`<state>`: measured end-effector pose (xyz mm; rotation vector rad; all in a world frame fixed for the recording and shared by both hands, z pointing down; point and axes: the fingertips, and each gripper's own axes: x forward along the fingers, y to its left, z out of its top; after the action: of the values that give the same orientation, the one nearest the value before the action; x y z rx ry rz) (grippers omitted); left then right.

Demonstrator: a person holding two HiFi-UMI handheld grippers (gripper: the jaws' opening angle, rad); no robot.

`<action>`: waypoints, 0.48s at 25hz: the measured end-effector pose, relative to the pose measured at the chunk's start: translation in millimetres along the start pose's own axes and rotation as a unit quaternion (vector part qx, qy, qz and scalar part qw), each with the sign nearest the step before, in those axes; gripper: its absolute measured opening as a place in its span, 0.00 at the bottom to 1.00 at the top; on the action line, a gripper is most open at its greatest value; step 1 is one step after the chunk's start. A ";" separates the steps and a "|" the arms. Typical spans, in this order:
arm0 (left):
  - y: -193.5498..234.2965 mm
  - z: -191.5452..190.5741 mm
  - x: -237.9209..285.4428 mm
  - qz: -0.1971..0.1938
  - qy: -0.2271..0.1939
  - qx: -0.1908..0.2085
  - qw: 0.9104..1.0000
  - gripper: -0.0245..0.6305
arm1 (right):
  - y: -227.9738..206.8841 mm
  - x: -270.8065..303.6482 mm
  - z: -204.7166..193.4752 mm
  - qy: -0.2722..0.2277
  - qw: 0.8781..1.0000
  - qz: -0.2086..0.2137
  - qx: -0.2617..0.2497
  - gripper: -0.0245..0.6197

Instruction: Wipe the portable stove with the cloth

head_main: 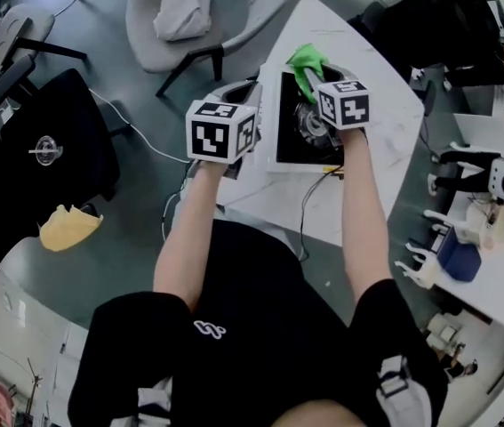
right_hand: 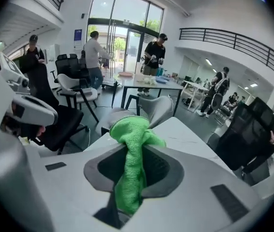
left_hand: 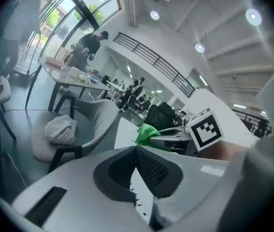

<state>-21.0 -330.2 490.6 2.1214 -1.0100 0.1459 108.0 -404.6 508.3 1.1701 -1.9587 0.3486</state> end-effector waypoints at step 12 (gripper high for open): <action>-21.3 -37.0 21.8 0.051 0.042 0.041 0.997 0.03 | -29.4 8.6 -42.4 0.022 0.999 0.029 -0.031 0.15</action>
<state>16.5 -309.9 512.5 2.1199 -1.0781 0.3295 151.6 -400.5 537.0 1.0612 -1.9546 0.3386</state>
